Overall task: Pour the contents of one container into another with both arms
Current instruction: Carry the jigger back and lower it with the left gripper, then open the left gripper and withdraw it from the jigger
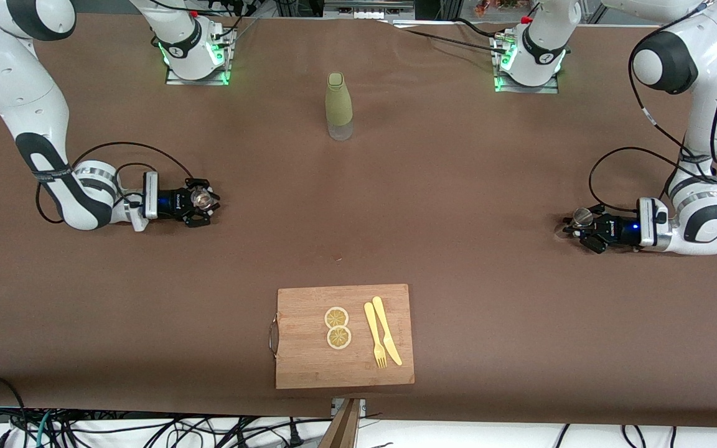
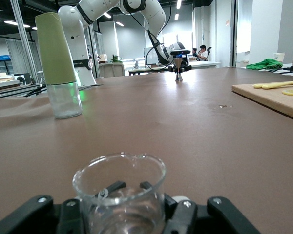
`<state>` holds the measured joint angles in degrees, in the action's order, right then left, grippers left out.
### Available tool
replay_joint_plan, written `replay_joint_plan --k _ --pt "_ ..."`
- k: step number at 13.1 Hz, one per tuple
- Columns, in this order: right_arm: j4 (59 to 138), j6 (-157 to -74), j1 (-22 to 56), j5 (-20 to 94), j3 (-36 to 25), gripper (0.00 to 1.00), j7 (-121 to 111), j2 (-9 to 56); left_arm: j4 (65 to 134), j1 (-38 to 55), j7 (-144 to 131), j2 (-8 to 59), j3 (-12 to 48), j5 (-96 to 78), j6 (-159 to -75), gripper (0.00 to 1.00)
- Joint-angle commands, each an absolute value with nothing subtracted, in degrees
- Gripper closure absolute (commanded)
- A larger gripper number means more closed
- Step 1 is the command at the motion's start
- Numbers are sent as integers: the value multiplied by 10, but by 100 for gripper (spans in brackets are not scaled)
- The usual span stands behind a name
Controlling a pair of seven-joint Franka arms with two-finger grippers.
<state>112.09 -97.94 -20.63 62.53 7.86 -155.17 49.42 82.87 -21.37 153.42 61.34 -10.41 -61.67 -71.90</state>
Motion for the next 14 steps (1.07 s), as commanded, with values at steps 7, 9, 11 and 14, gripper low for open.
replay_joint_plan --k 7,9,11,14 --pt "1122 -983 -195 657 89 80 -1557 500 759 -200 1284 561 -107 -514 -767 0" --pt "1122 -961 -195 657 88 77 -1560 499 758 -199 1168 535 -107 -484 -767 0" --pt "1123 -951 -196 657 87 76 -1569 499 758 -183 1061 503 -107 -449 -767 0" --pt "1122 -954 -196 657 86 76 -1575 503 758 -143 882 441 -107 -400 -767 0"
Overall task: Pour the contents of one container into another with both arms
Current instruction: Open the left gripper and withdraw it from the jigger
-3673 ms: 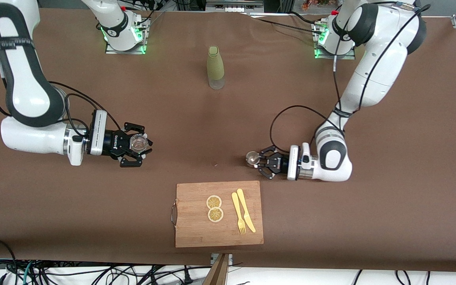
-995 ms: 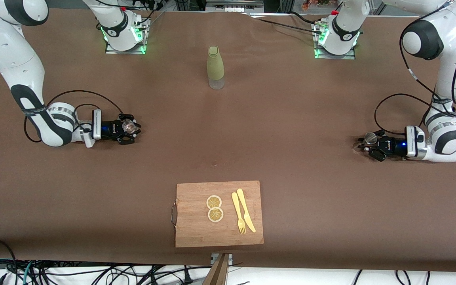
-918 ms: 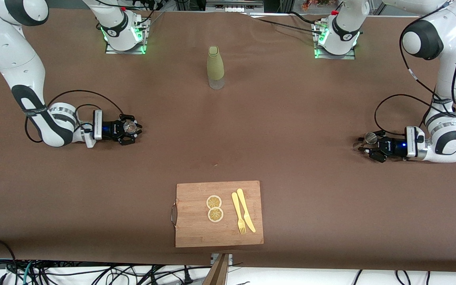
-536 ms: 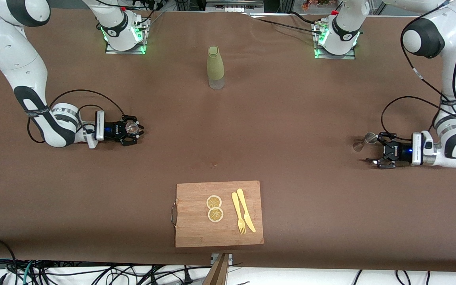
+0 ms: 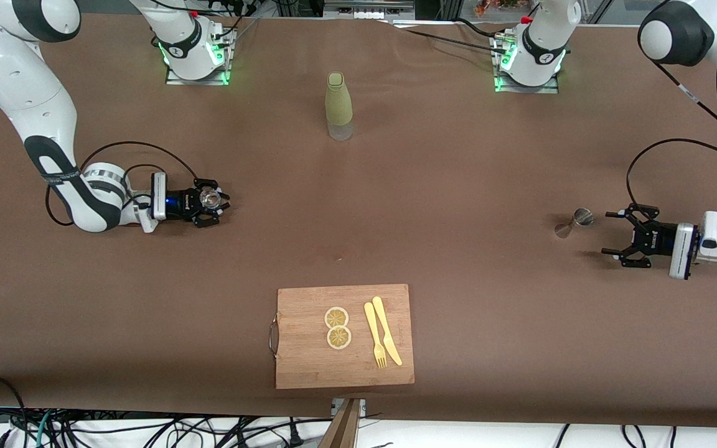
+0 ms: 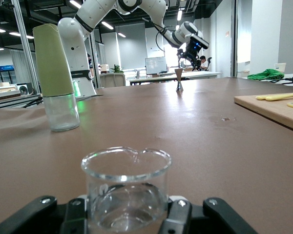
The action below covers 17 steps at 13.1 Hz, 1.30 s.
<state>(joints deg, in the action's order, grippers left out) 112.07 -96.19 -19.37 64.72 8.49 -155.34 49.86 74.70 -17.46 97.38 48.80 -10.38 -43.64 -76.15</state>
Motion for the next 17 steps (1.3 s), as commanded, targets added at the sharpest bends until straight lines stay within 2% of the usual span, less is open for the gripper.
replay_joint_plan --k 1,7,10,12,17 --pt "1122 -955 -196 657 86 76 -1575 504 758 -126 821 422 -107 -390 -768 0" --pt "1119 -976 -194 679 101 76 -1580 533 758 -9 504 320 -105 -296 -807 0" --pt "1118 -978 -194 679 105 76 -1584 540 758 21 497 279 -103 -226 -865 0" --pt "1114 -979 -194 679 105 68 -1586 552 758 26 495 259 -104 -220 -877 0" --pt "1109 -1003 -194 671 96 69 -1600 545 701 27 486 217 -101 -169 -892 0"
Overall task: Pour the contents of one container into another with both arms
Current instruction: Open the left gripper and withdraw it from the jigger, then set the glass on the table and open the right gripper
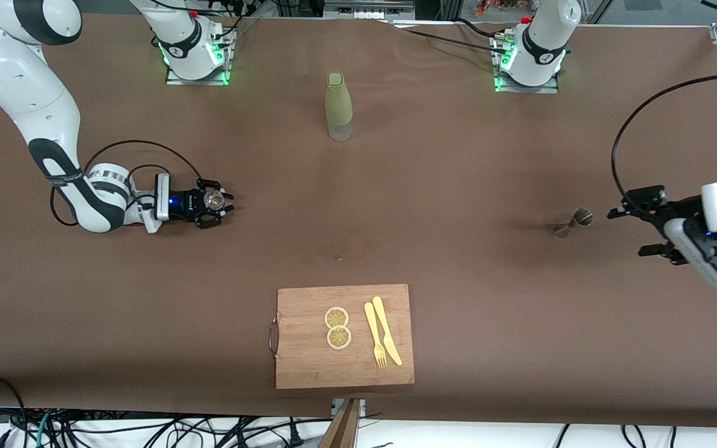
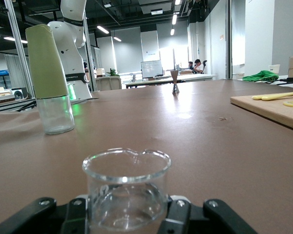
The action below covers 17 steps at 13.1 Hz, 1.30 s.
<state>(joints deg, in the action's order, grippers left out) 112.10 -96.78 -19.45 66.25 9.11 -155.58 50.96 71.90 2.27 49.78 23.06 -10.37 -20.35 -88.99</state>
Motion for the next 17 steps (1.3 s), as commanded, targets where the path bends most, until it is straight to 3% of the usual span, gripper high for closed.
replay_joint_plan --k 1,2,4,6,9,10,11,15,17 --pt "1109 -1005 -193 669 94 68 -1600 539 691 27 483 214 -98 -152 -892 0" --pt "1109 -1012 -192 662 91 68 -1600 535 680 31 464 213 -98 -135 -891 0" --pt "1109 -1020 -192 647 89 48 -1599 517 668 40 378 209 -97 -114 -886 0" --pt "1109 -1022 -188 637 82 36 -1594 504 668 56 285 203 -96 -92 -883 0" --pt "1109 -1022 -186 634 80 29 -1593 500 667 83 139 193 -98 -76 -825 0" --pt "1109 -1022 -186 633 76 23 -1593 497 667 83 102 188 -97 -76 -808 0" --pt "1109 -1020 -185 632 73 0 -1593 496 664 83 92 185 -98 -76 -789 0" --pt "1108 -1020 -186 609 55 0 -1589 472 676 101 75 138 -102 -35 -734 0" --pt "1107 -1017 -186 578 40 0 -1574 448 720 101 66 107 -101 -35 -733 0"
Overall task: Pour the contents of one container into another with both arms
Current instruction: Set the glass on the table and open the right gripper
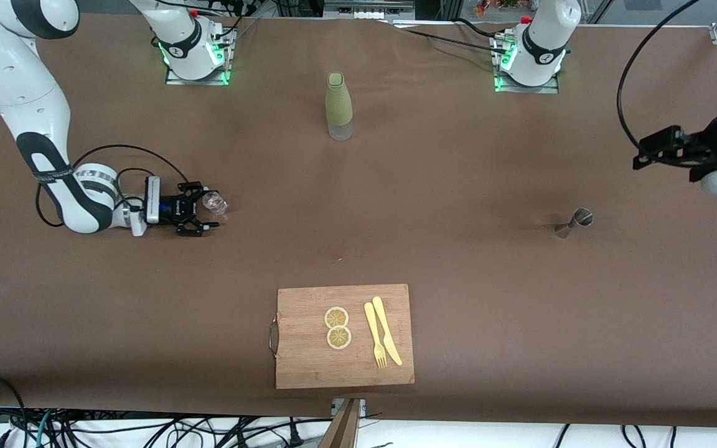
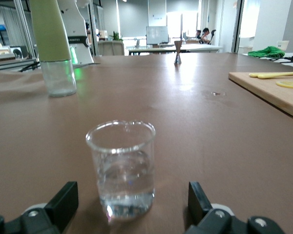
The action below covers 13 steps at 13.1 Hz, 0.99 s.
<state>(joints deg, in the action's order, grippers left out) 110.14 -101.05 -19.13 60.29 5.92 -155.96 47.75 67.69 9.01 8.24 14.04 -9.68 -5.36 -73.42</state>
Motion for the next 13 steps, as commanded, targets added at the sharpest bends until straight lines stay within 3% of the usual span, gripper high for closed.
replay_joint_plan --k 1,9,13 --pt "1106 -1015 -187 563 30 0 -1563 431 738 102 50 96 -100 -35 -733 0" --pt "1107 -1019 -185 365 17 0 -1348 172 749 95 24 101 -84 -44 -789 0" --pt "1107 -1008 -168 291 20 0 -1131 55 742 95 23 109 -85 -39 -787 0"
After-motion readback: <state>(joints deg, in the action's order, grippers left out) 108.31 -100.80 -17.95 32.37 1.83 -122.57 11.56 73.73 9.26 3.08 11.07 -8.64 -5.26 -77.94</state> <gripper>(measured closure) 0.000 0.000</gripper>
